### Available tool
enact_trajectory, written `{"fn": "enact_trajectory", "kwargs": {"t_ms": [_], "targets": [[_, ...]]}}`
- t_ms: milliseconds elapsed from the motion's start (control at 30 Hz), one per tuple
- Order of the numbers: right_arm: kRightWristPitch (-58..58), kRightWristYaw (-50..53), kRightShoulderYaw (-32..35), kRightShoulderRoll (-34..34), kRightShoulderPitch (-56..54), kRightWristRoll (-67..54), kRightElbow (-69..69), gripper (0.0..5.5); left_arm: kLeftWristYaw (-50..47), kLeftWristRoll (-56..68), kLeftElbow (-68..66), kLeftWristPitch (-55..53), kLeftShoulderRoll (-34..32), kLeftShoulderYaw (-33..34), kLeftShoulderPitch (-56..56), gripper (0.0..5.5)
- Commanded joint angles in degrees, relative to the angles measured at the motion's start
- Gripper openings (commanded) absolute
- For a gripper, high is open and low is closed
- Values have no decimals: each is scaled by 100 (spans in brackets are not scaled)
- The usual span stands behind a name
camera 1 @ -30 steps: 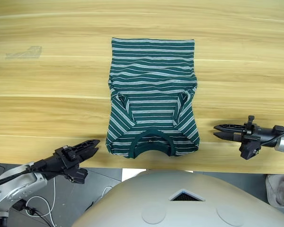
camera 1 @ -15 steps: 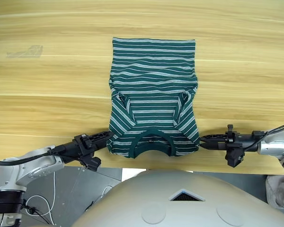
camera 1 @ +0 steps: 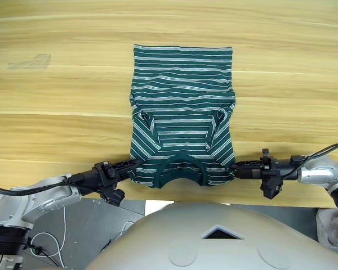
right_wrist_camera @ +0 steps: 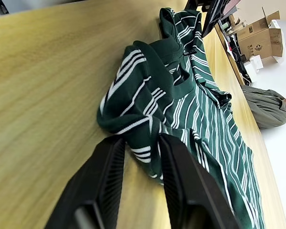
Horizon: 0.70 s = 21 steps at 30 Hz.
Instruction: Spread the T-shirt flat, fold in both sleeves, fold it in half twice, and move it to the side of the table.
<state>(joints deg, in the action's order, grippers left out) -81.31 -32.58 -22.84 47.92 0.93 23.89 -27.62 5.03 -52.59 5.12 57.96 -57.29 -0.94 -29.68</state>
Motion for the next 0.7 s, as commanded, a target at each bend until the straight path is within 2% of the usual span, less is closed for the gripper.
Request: {"fn": "enact_trajectory", "kwargs": {"t_ms": [33, 300, 367, 500, 700], "targets": [[148, 61, -75, -26, -116, 156, 16, 135, 217, -243, -165, -103, -113, -295, -138, 148], [252, 204, -218, -68, -191, 217, -51, 2, 31, -353, -328, -192, -157, -534, -33, 27], [284, 236, -249, -104, -197, 240, -60, 0, -28, -380, -366, -210, -167, -580, -3, 8], [475, 193, -399, -51, -191, 6, -49, 0, -179, -438, -453, -225, -249, -607, 38, 4], [2073, -1160, -1253, 430, 122, -2104, 700, 0, -418, -499, -609, -273, -537, -519, -53, 4]]}}
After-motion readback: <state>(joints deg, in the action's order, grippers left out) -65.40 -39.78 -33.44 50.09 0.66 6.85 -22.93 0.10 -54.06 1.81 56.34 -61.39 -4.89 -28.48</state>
